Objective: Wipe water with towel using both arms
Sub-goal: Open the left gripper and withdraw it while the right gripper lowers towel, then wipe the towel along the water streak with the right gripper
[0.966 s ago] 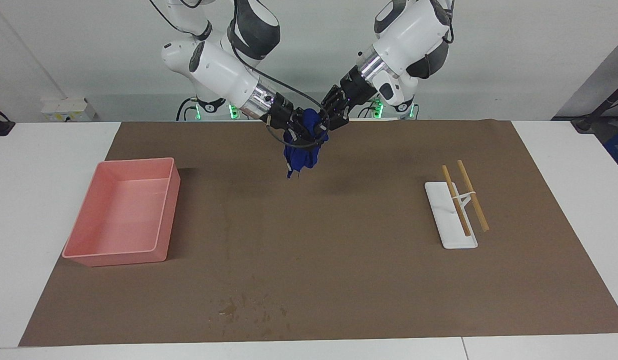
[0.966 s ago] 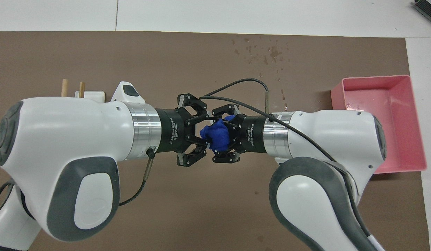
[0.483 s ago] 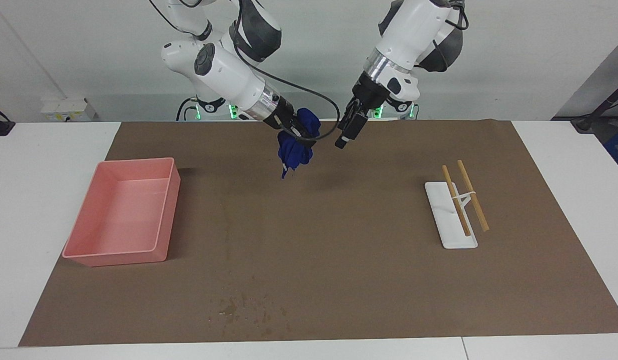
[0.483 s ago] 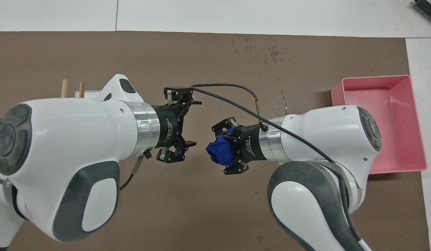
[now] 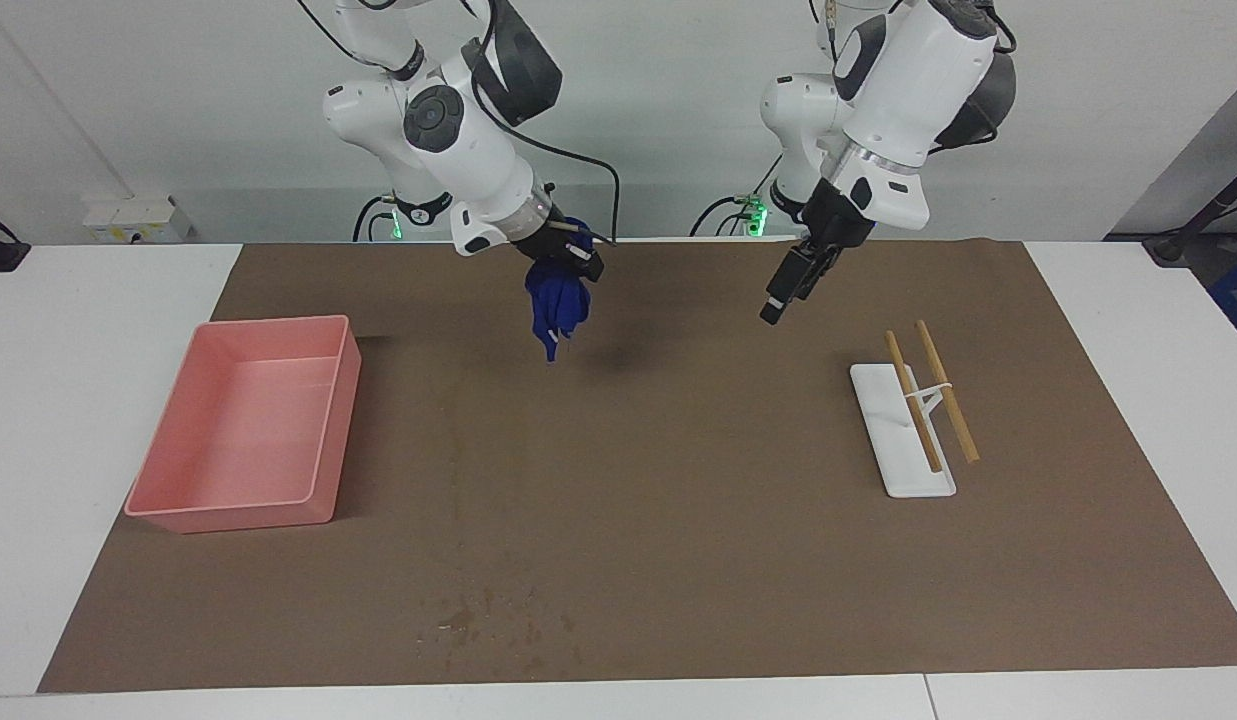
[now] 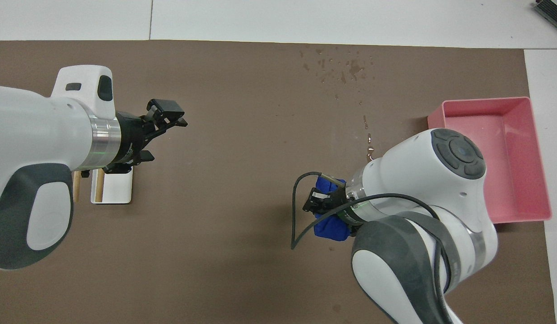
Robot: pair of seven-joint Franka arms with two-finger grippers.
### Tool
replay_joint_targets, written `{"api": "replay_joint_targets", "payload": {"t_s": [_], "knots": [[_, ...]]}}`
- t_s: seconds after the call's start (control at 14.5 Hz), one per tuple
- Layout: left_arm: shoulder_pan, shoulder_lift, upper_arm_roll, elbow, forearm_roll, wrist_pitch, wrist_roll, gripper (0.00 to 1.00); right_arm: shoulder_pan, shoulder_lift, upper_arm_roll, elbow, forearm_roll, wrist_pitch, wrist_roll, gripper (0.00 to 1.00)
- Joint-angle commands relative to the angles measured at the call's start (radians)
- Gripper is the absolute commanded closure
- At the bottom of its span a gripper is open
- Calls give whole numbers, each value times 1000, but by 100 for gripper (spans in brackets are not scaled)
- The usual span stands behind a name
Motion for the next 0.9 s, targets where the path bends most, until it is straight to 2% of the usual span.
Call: {"api": "replay_joint_targets", "payload": {"t_s": [0.0, 0.07, 0.28, 0.41, 0.55, 0.69, 0.83], "knots": [[18, -21, -8, 16, 155, -115, 262, 0, -58, -27, 6, -9, -105, -65, -222, 100], [20, -18, -6, 36, 201, -160, 335, 0, -101, -35, 6, -24, -118, -79, -247, 100], [72, 14, -6, 154, 238, -350, 631, 0, -221, -75, 6, -111, -190, -104, -547, 100], [119, 48, -8, 242, 243, -457, 759, 0, -258, -110, 9, -185, -190, -81, -509, 100], [141, 77, -3, 300, 217, -520, 773, 0, -284, -122, 7, -262, -182, -53, -470, 100], [211, 73, -2, 294, 162, -516, 770, 0, -287, -110, 9, -311, -158, -21, -459, 100], [225, 66, 0, 285, 158, -518, 776, 0, -289, -104, 9, -368, -112, 29, -458, 100]]}}
